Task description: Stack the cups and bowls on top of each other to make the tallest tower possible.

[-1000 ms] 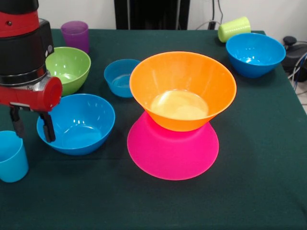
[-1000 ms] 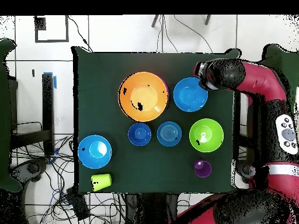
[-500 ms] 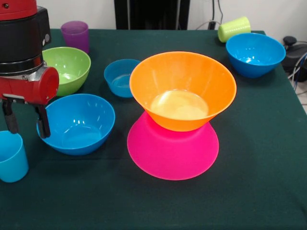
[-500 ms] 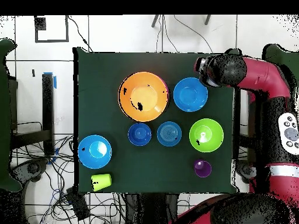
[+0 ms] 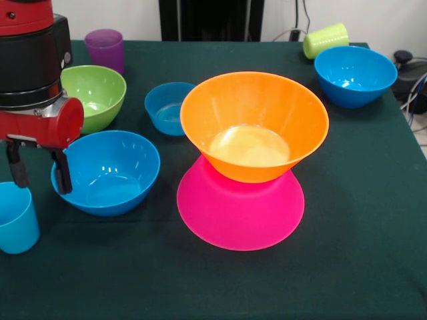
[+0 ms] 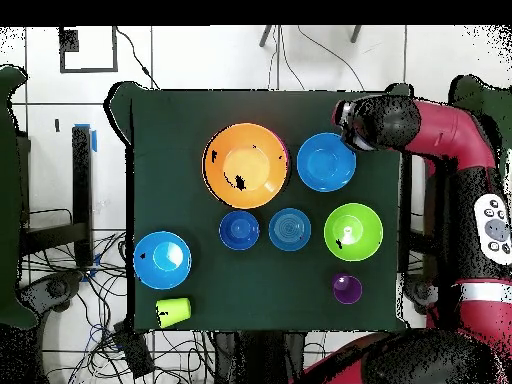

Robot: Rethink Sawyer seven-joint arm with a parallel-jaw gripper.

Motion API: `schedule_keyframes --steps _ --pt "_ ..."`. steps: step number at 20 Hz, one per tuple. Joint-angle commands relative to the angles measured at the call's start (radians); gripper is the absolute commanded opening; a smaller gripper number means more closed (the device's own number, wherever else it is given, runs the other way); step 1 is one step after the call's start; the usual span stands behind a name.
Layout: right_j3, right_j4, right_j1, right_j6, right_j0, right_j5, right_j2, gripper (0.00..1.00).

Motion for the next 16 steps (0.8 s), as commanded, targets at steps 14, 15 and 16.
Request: schedule_keyframes --steps 14,15,16 --pt "0.081 -0.101 0.085 -0.33 -0.034 -0.037 -0.001 1.0" --pt "0.081 -0.102 0.086 -0.328 -0.035 -0.038 0.0 1.0" --pt "0.082 -0.104 0.087 -0.327 -0.036 -0.037 0.001 1.0"
